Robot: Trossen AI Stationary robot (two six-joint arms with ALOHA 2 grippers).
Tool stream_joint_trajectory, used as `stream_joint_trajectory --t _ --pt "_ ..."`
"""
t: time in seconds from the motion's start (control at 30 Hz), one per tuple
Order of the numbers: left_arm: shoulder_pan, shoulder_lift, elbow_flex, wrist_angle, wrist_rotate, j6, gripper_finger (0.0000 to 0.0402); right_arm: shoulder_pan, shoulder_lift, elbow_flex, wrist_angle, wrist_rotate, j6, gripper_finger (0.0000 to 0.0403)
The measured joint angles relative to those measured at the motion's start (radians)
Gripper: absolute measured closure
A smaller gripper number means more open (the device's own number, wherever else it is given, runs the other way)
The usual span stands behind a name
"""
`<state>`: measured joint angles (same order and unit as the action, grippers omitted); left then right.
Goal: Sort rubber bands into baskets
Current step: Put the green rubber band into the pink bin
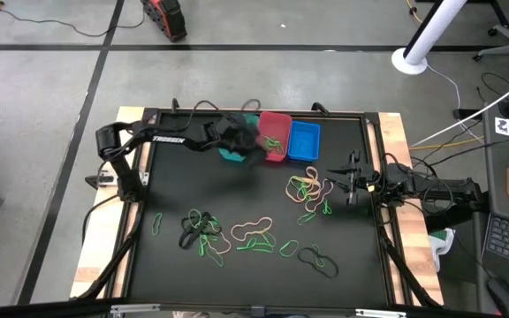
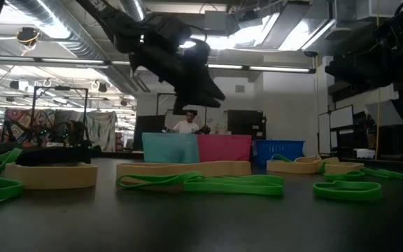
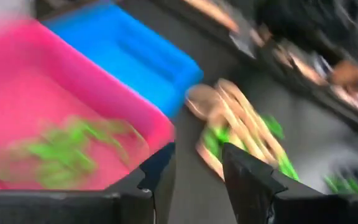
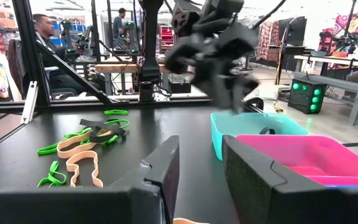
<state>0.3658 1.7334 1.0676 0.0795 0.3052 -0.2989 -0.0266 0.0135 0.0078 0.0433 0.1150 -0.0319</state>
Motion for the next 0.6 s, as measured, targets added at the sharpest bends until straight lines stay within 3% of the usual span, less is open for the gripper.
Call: stream_joint_trajectory --t 0.13,0.33,0.6 --pt "-0.085 -0.051 0.000 -0.262 0.050 -0.025 0.0274 0.000 0.000 0.000 0.000 0.000 0.000 0.0281" --pt "-0.238 -0.094 0.000 -0.665 0.053 -0.210 0.0274 0.000 0.000 0.000 0.000 -0.001 0.000 0.0281" --pt "-0.443 -0.093 0.000 -0.939 0.041 -0.425 0.0274 0.000 0.000 0.000 0.000 -0.001 0.000 0.0281"
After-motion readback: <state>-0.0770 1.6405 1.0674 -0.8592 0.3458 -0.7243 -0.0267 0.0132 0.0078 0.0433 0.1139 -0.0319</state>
